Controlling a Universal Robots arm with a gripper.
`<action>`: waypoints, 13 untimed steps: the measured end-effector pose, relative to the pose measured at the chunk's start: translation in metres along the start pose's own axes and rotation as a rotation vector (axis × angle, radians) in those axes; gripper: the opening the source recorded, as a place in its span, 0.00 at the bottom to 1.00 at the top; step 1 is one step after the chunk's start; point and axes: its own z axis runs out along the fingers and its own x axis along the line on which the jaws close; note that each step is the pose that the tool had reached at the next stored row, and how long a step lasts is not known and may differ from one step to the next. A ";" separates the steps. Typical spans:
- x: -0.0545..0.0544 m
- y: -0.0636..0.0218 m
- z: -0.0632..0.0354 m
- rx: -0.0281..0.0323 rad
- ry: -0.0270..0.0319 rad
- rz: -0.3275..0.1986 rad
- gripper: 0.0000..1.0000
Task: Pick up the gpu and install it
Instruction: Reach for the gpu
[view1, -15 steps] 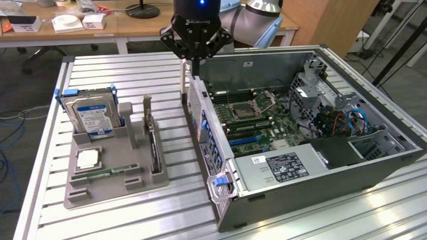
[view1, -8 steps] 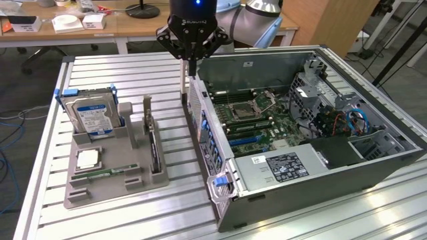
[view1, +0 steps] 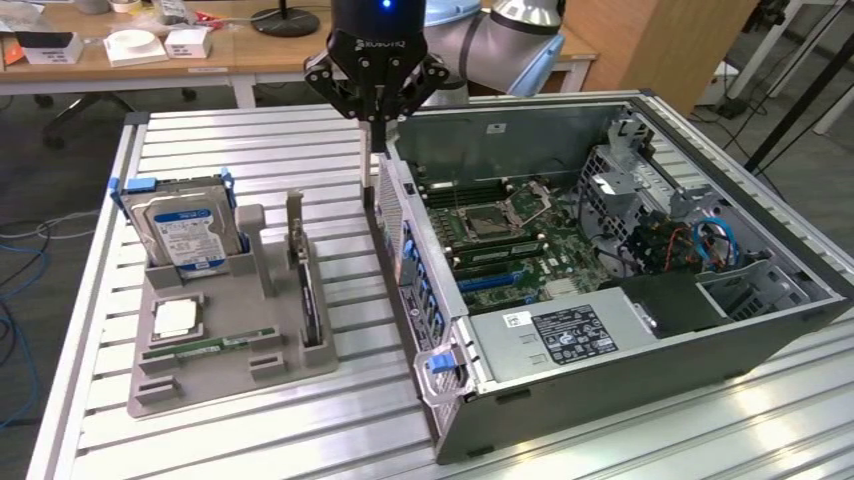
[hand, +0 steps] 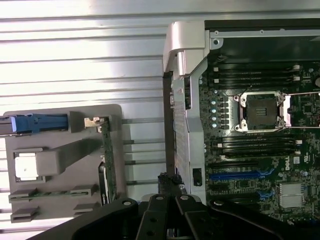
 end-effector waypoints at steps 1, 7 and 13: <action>0.001 -0.0001 0.0000 0.0000 0.0000 0.000 0.11; 0.007 -0.0005 -0.0002 0.0000 0.0000 0.000 0.11; 0.014 -0.0010 -0.0004 0.0000 0.0000 0.000 0.11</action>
